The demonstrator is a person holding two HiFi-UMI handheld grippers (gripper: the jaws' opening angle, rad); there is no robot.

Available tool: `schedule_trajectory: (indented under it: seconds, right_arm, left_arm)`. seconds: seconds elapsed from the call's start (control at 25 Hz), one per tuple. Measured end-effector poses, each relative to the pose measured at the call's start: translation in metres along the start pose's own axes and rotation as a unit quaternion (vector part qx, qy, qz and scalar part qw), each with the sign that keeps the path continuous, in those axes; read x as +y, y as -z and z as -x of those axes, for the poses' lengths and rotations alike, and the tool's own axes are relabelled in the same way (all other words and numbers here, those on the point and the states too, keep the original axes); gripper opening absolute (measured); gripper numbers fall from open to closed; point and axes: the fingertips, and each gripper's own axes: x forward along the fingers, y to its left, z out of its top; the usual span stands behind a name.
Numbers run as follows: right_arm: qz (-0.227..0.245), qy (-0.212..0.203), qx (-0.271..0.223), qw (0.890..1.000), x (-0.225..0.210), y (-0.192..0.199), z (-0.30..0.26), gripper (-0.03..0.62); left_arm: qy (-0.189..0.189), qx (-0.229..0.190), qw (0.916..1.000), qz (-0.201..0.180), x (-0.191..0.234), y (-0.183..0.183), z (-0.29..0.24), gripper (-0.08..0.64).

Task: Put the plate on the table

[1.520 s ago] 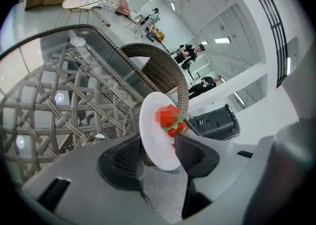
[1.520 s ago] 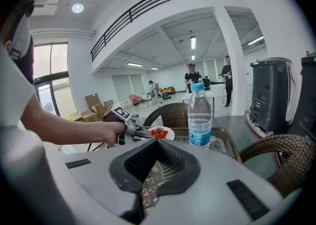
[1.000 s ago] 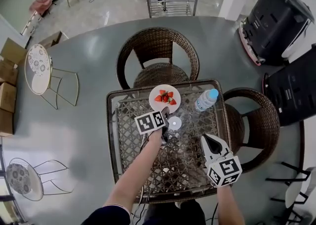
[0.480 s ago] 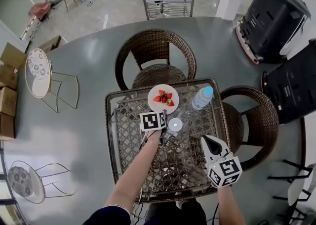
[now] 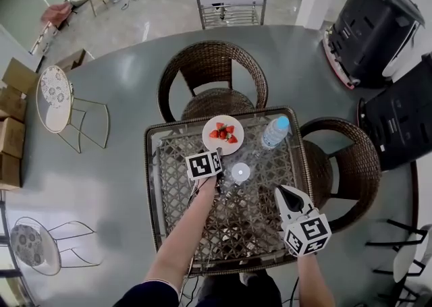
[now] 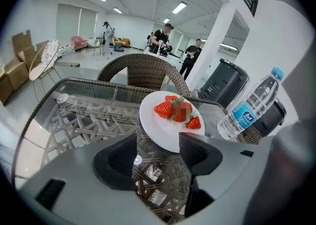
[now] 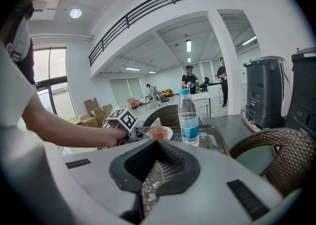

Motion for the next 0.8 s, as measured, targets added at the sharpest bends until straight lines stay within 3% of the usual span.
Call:
schedule_trajectory:
  seconds: [0.16,0.32,0.44,0.56,0.8]
  right_arm:
    - [0.002,-0.003,-0.008,1.000,0.000,-0.005,0.004,0.005]
    - [0.006,-0.009,-0.018,1.000,0.008,-0.012,0.010,0.005]
    - [0.010,-0.019,-0.029,0.999,0.017,-0.021,0.016,0.005]
    - [0.017,-0.034,-0.042,0.998,0.028,-0.032,0.024,0.005]
    - [0.043,-0.069,-0.071,0.994,0.058,-0.057,0.041,0.005]
  left_arm:
    - [0.007,-0.031,0.9992,-0.024,-0.005,-0.001,0.021,0.253]
    - [0.048,-0.070,0.9939,-0.071,-0.023,0.003,0.059,0.251]
    - [0.078,-0.097,0.9867,-0.104,-0.041,0.004,0.094,0.239]
    - [0.100,-0.131,0.9775,-0.131,-0.060,0.007,0.135,0.169]
    - [0.131,-0.184,0.9619,-0.154,-0.087,0.016,0.216,0.101]
